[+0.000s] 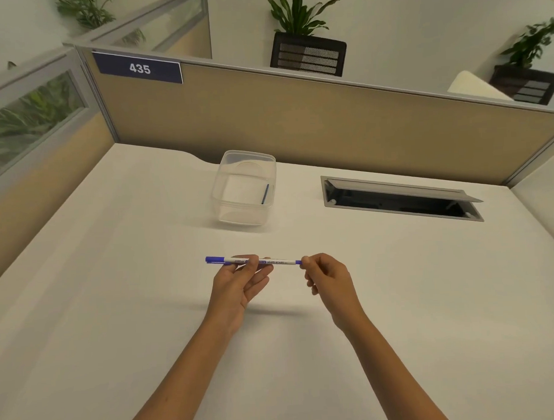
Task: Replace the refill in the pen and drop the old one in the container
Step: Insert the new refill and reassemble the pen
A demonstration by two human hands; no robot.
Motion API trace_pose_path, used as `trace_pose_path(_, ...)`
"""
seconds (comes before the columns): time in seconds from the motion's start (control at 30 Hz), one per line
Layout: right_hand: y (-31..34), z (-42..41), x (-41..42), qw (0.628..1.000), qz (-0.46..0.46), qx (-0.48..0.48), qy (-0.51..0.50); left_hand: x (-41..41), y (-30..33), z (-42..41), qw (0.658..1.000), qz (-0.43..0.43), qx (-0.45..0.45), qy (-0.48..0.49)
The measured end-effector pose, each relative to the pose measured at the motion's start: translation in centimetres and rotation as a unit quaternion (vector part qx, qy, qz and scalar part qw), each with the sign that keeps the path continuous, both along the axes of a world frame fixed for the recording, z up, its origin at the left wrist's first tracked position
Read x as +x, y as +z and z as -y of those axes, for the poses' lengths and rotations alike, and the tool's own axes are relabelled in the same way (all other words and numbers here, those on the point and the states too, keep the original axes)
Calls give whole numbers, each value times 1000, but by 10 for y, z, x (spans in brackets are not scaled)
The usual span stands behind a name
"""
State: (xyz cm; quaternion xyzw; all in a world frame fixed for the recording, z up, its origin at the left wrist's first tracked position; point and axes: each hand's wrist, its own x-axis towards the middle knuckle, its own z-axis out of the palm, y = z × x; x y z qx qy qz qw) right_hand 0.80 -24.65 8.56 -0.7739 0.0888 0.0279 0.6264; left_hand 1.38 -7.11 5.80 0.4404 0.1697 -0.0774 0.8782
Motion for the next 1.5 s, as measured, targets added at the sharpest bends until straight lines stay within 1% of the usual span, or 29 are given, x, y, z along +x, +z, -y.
trace_pose_path(0.1,11,7,2,998,39,-23,42,0,12,4,1000,11,10,3)
trace_pose_path(0.23,27,14,2,999,-4,-6,32,-2,26,6,999,33,5,5)
trace_pose_path(0.3,32,16,1,999,-13,-16,43,-4,31,8,999,40,8,3)
trace_pose_path(0.53,44,16,-4,997,45,-37,42,-9,46,12,998,54,11,16)
trace_pose_path(0.6,47,17,-5,998,37,-32,45,-10,50,11,998,62,16,19)
trace_pose_path(0.7,51,17,-8,998,-2,-4,66,-11,54,11,996,78,28,20)
trace_pose_path(0.77,52,16,-9,998,-5,9,69,-12,56,12,996,85,34,18)
trace_pose_path(0.83,53,16,-10,998,7,4,62,-13,58,14,996,83,38,18)
trace_pose_path(0.93,54,18,-10,997,51,-16,57,-14,61,18,997,72,33,22)
trace_pose_path(1.03,57,21,-9,994,77,-21,77,-14,63,20,997,67,30,26)
trace_pose_path(1.17,63,26,-7,995,1,38,92,-13,66,22,996,76,37,24)
trace_pose_path(1.23,62,27,-5,995,-5,40,86,-13,67,24,995,81,43,23)
trace_pose_path(1.3,60,26,-4,997,19,13,73,-12,67,27,995,80,44,28)
trace_pose_path(1.37,59,24,-3,995,69,-48,59,-12,68,30,996,72,36,34)
trace_pose_path(1.47,60,25,-2,966,193,-158,62,-10,70,32,997,58,13,39)
trace_pose_path(1.5,60,26,-2,957,221,-174,69,-9,70,32,998,57,10,39)
